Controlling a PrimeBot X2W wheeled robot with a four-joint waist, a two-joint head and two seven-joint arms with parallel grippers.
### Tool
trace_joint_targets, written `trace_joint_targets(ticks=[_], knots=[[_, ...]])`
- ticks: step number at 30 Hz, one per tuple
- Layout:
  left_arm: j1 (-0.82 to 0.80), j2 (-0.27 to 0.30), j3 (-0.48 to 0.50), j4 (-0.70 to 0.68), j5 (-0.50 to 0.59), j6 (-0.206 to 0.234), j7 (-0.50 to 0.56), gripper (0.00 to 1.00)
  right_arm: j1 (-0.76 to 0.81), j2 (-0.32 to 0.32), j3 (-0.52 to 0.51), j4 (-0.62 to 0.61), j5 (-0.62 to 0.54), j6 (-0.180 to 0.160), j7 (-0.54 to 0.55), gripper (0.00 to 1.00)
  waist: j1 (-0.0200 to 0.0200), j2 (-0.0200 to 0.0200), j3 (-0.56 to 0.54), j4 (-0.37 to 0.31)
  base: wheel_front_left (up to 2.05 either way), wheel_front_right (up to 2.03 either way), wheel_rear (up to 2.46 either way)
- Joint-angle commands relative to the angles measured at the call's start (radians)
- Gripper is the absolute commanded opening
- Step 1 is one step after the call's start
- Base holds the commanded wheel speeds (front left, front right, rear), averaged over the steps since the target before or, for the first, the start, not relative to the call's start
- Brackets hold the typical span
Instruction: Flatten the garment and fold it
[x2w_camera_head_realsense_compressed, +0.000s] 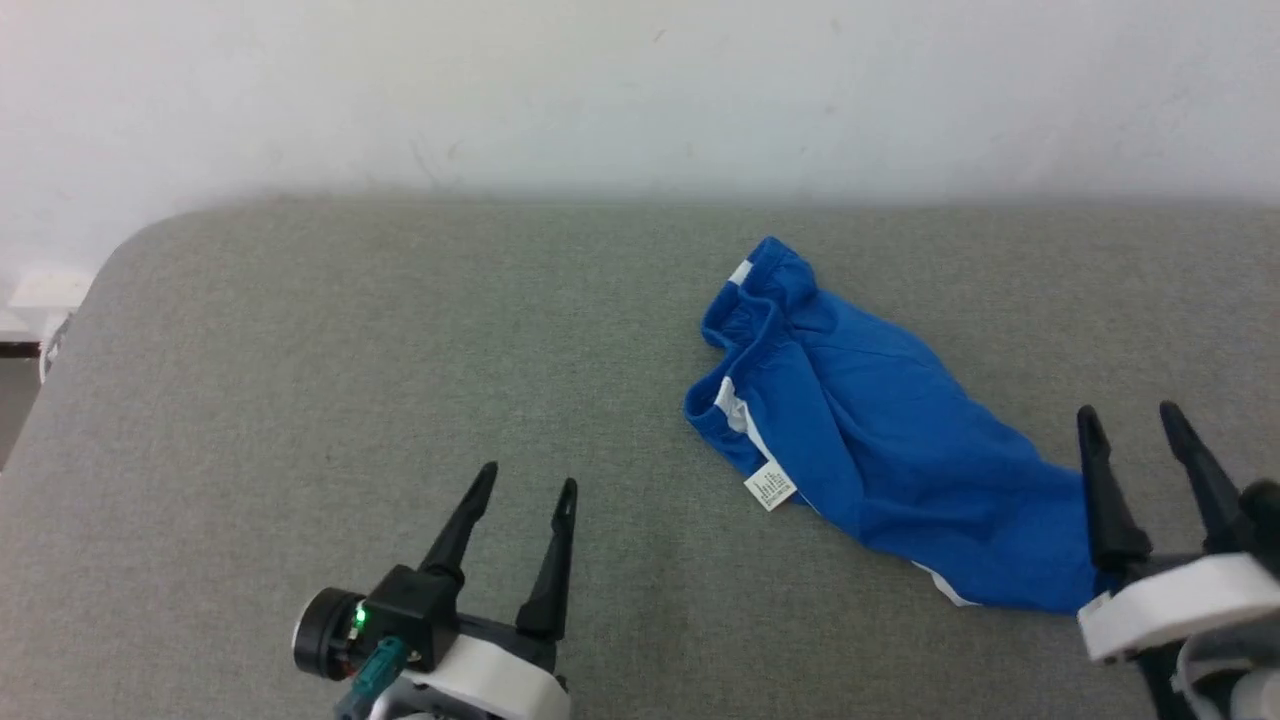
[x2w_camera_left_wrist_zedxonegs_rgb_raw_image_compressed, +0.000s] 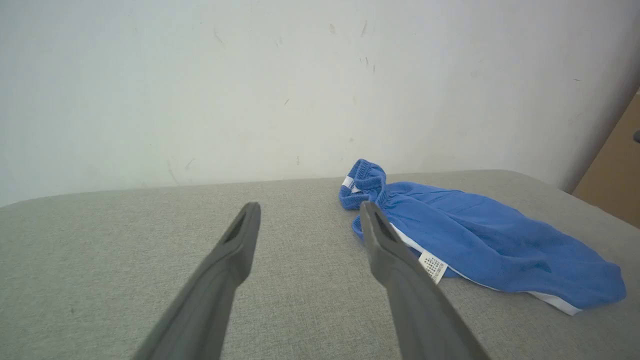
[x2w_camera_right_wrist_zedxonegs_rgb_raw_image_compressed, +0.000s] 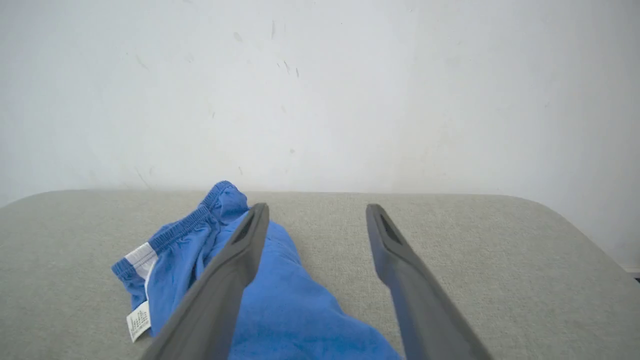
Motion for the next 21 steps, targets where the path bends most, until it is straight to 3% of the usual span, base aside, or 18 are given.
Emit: trace_joint_targets(ticks=[1,7,12,16,21], knots=[[-0.023,-0.005,-0.010,0.007,-0.008,-0.008,-0.005,1.00,0.035,0.028,0.001,-0.021,-0.008,-0.001,-0.029,1.00,0.0001,0.0000,-0.004,-0.016,0.00,0.00,0.00],[-0.105,0.004,-0.079,0.124,-0.011,-0.032,0.020,1.00,0.110,0.100,-0.002,-0.065,-0.020,-0.001,-0.131,1.00,0.0001,0.0000,0.016,-0.069,0.00,0.00,0.00],[-0.283,0.047,-0.198,0.228,-0.043,-0.046,0.221,1.00,0.110,0.115,-0.003,-0.064,-0.048,-0.001,-0.140,1.00,0.0001,0.0000,0.043,-0.118,0.00,0.00,0.00],[-0.449,0.117,-0.334,0.274,-0.146,-0.046,0.395,1.00,0.096,0.121,-0.010,-0.071,-0.058,-0.001,-0.139,1.00,0.0001,0.0000,0.070,-0.159,0.00,0.00,0.00],[-0.586,0.171,-0.398,0.357,-0.254,-0.047,0.588,1.00,0.088,0.130,-0.021,-0.054,-0.054,-0.001,-0.145,1.00,0.0001,0.0000,0.096,-0.208,0.00,0.00,0.00]])
